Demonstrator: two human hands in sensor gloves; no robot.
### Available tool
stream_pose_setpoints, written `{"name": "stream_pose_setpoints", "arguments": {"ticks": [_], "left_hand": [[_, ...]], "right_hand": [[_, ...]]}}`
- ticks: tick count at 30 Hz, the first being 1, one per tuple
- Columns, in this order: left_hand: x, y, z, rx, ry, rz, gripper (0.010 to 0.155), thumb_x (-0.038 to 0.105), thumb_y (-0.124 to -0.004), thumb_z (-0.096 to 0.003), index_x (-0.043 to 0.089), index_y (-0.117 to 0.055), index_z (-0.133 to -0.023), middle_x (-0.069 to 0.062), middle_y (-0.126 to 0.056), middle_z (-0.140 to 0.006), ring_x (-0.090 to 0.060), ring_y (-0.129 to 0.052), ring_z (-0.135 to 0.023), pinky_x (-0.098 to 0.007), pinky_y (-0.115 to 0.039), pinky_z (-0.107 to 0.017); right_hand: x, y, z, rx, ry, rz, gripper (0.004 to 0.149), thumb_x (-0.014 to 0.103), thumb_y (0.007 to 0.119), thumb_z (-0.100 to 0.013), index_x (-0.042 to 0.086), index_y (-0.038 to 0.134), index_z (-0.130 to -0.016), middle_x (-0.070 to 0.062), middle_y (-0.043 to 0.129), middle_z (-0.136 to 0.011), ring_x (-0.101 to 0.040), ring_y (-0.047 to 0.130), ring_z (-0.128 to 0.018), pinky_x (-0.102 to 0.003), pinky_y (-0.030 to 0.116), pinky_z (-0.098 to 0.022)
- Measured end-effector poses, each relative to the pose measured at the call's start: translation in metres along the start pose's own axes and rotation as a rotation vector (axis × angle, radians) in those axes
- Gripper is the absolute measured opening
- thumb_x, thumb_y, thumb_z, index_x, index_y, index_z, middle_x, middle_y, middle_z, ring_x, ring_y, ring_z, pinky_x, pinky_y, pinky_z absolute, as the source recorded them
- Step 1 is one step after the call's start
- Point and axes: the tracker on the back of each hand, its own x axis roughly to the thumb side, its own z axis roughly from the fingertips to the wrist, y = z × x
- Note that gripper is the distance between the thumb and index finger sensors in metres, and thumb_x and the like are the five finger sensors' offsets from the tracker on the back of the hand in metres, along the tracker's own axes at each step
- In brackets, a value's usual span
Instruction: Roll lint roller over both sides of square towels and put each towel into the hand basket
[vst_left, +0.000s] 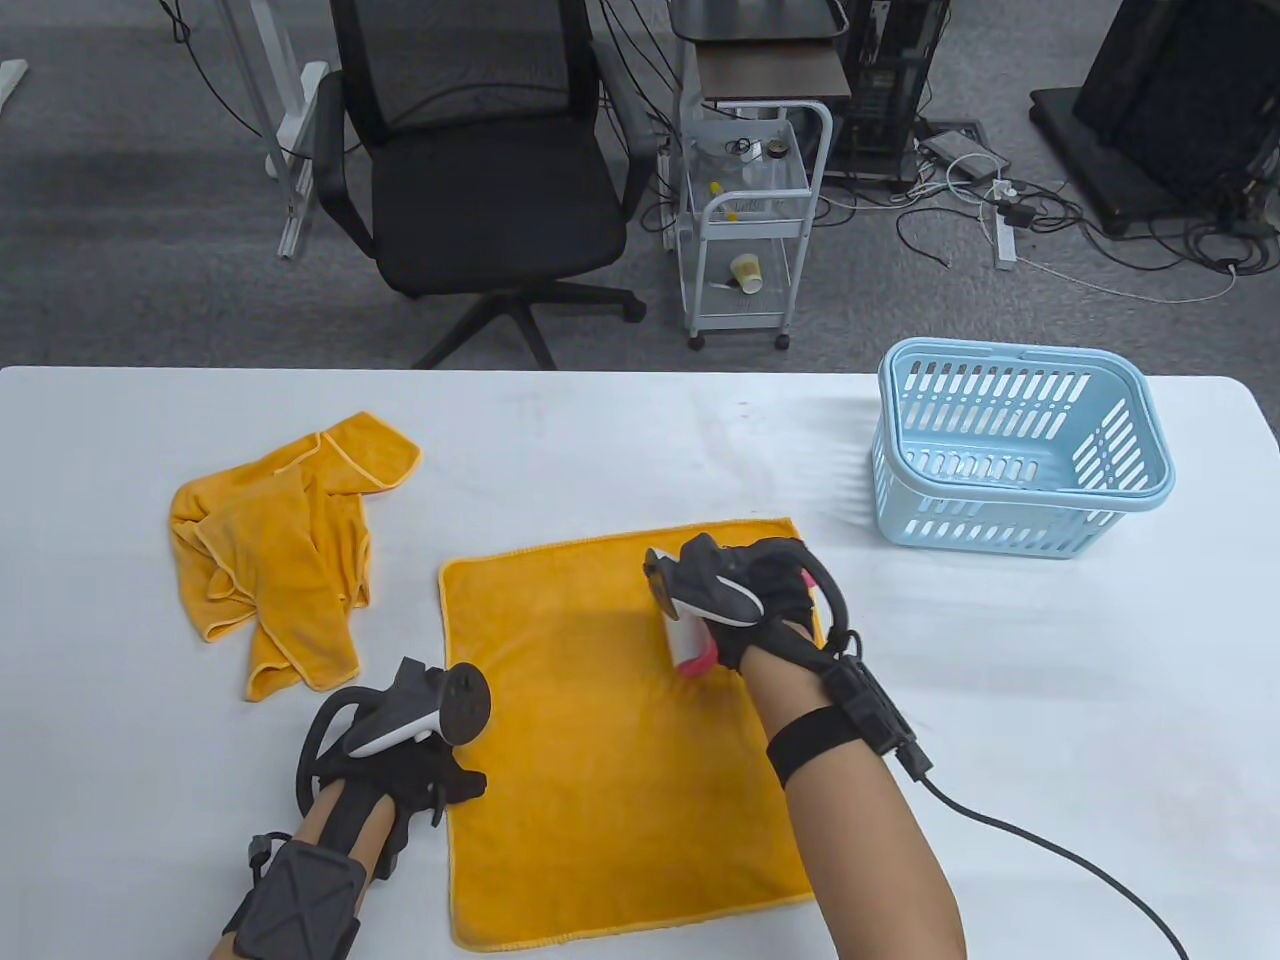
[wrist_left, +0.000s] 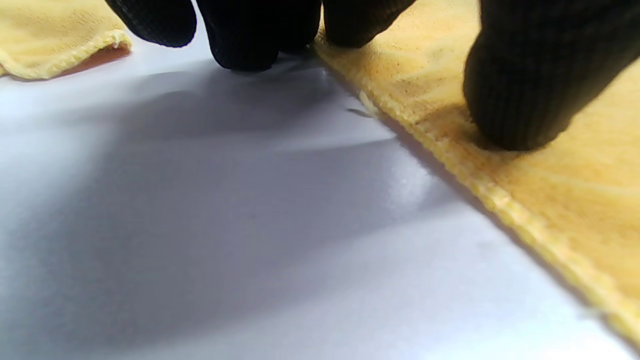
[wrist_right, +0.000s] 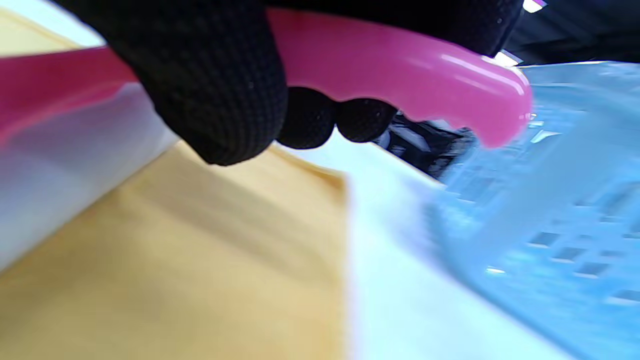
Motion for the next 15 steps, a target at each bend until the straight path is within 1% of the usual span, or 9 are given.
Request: {"name": "stream_pose_setpoints", "arguments": {"ticks": [1,3,4,6,8,10,11,12,15], "left_hand": [[0.000,0.000,0.000,-0.001,0.001,0.000,0.091,0.062,-0.089,-0.0370,0.021,-0.050,-0.108,-0.015,-0.041,-0.121,-0.046,-0.059,-0.104,-0.071,-0.050,-0.074],[0.000,0.000,0.000,-0.002,0.001,0.001,0.091,0.062,-0.089,-0.0370,0.021,-0.050,-0.108,-0.015,-0.041,-0.121,-0.046,-0.059,-0.104,-0.071,-0.050,-0.074],[0.000,0.001,0.000,-0.003,0.001,0.000,0.091,0.062,-0.089,-0.0370,0.021,-0.050,-0.108,-0.014,-0.041,-0.121,-0.046,-0.060,-0.104,-0.070,-0.050,-0.074],[-0.001,0.001,0.000,-0.004,0.000,0.007,0.090,0.062,-0.089,-0.0369,0.022,-0.050,-0.108,-0.014,-0.041,-0.121,-0.046,-0.060,-0.104,-0.071,-0.050,-0.074],[-0.001,0.001,0.000,-0.005,-0.001,0.007,0.091,0.063,-0.089,-0.0366,0.022,-0.050,-0.108,-0.014,-0.041,-0.121,-0.045,-0.060,-0.104,-0.071,-0.050,-0.074],[-0.001,0.001,0.000,-0.005,-0.001,0.003,0.091,0.063,-0.089,-0.0364,0.022,-0.050,-0.108,-0.014,-0.041,-0.121,-0.045,-0.060,-0.104,-0.071,-0.050,-0.074],[-0.001,0.001,0.000,-0.005,-0.001,0.002,0.091,0.063,-0.089,-0.0364,0.022,-0.050,-0.108,-0.014,-0.041,-0.121,-0.045,-0.060,-0.104,-0.071,-0.050,-0.074],[-0.001,0.001,0.000,-0.005,-0.001,0.002,0.091,0.063,-0.089,-0.0363,0.022,-0.050,-0.108,-0.014,-0.041,-0.121,-0.045,-0.060,-0.104,-0.071,-0.050,-0.074],[-0.001,0.001,0.000,-0.004,0.000,0.001,0.091,0.062,-0.089,-0.0363,0.022,-0.050,-0.108,-0.014,-0.041,-0.121,-0.045,-0.060,-0.104,-0.071,-0.050,-0.074]], "right_hand": [[-0.012,0.008,0.000,0.019,0.039,0.014,0.054,0.030,0.095,-0.044,0.033,0.077,-0.095,-0.003,0.086,-0.091,-0.035,0.084,-0.086,-0.062,0.068,-0.065],[-0.023,0.017,0.002,0.040,0.084,-0.009,0.053,0.030,0.095,-0.044,0.033,0.078,-0.095,-0.002,0.085,-0.091,-0.035,0.083,-0.087,-0.062,0.068,-0.065],[-0.030,0.020,0.005,0.062,0.096,-0.069,0.054,0.030,0.094,-0.045,0.032,0.077,-0.095,-0.002,0.085,-0.092,-0.035,0.083,-0.087,-0.062,0.068,-0.065],[-0.027,0.018,0.009,0.038,0.089,-0.175,0.053,0.030,0.094,-0.045,0.030,0.078,-0.096,-0.003,0.084,-0.092,-0.036,0.082,-0.087,-0.062,0.068,-0.065],[-0.013,0.008,0.014,0.003,0.021,-0.259,0.053,0.031,0.094,-0.045,0.029,0.077,-0.096,-0.004,0.084,-0.093,-0.037,0.083,-0.087,-0.063,0.068,-0.065],[0.021,-0.013,0.023,-0.051,-0.122,-0.334,0.054,0.032,0.093,-0.045,0.029,0.077,-0.096,-0.004,0.084,-0.092,-0.036,0.084,-0.086,-0.061,0.069,-0.064],[0.027,-0.017,0.026,-0.058,-0.143,-0.347,0.054,0.032,0.093,-0.045,0.029,0.077,-0.096,-0.004,0.085,-0.092,-0.036,0.084,-0.086,-0.061,0.070,-0.064],[0.051,-0.028,0.034,-0.083,-0.212,-0.383,0.055,0.033,0.093,-0.045,0.028,0.076,-0.097,-0.004,0.085,-0.092,-0.036,0.086,-0.085,-0.060,0.071,-0.063],[0.089,-0.041,0.046,-0.105,-0.320,-0.392,0.057,0.035,0.094,-0.044,0.028,0.076,-0.098,-0.004,0.087,-0.090,-0.034,0.089,-0.082,-0.058,0.074,-0.061]]}}
